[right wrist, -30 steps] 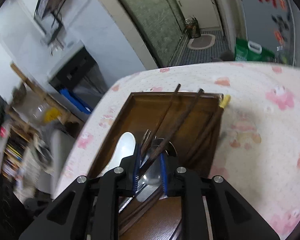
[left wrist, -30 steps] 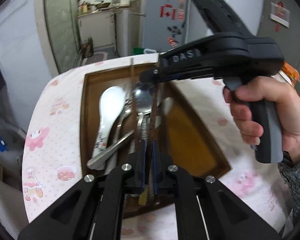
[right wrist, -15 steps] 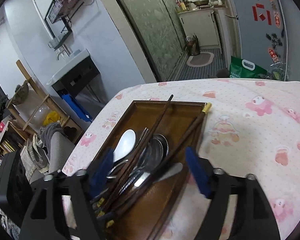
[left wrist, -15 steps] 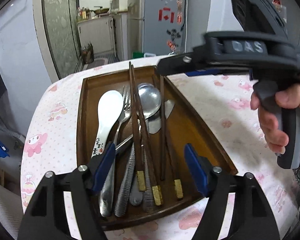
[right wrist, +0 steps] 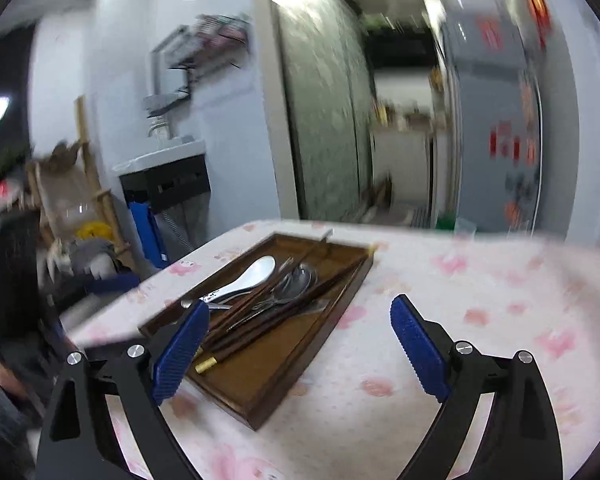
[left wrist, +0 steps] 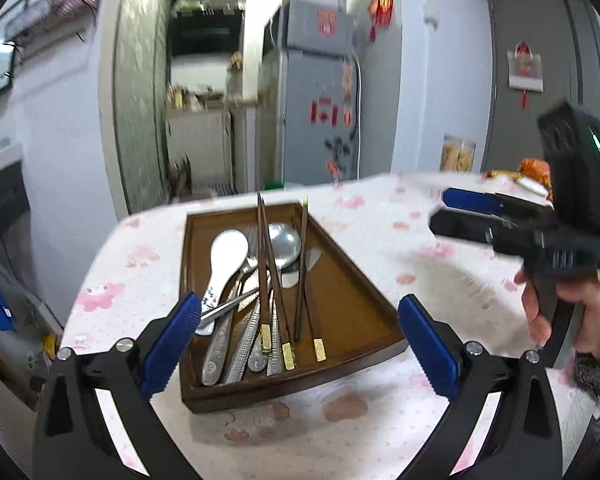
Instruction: Organize utensils
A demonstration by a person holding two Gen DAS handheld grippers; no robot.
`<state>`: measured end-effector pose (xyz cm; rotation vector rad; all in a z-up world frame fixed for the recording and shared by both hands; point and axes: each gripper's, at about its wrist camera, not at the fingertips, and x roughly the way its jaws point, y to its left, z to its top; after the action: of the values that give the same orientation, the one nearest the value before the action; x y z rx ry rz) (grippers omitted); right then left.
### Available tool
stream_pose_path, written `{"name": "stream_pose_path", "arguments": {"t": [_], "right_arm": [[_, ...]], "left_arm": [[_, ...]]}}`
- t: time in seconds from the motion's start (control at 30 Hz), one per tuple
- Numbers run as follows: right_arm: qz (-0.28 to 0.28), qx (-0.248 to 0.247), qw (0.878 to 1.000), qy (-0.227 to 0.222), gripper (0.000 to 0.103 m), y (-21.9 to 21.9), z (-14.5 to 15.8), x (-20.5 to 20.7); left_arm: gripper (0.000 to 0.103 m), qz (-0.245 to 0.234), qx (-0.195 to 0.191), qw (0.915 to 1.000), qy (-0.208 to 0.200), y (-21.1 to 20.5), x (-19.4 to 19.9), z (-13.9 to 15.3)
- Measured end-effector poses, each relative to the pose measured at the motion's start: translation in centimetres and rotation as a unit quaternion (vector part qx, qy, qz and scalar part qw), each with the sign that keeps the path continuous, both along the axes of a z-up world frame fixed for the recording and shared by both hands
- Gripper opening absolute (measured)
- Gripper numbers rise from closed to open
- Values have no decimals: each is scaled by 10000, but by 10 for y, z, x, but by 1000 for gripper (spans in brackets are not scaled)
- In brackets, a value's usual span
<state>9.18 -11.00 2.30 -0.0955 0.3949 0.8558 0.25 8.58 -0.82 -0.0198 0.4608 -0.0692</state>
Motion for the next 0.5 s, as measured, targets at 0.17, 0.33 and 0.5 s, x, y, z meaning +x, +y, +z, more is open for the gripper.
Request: {"name": "stream_pose_path", "arguments": {"t": [0.17, 0.33, 0.5], "right_arm": [[-29, 160, 9986, -502, 98, -14, -9, -29], [-235, 452, 9967, -630, 100, -28, -6, -35], [-232, -23, 9983, -538, 100, -13, -14, -39]], "left_arm": [[100, 25, -36, 9983, -575, -4, -27, 4], [100, -234, 40, 9965, -797, -12, -32, 7], [100, -91, 159, 9970, -751, -15, -26, 5]]}}
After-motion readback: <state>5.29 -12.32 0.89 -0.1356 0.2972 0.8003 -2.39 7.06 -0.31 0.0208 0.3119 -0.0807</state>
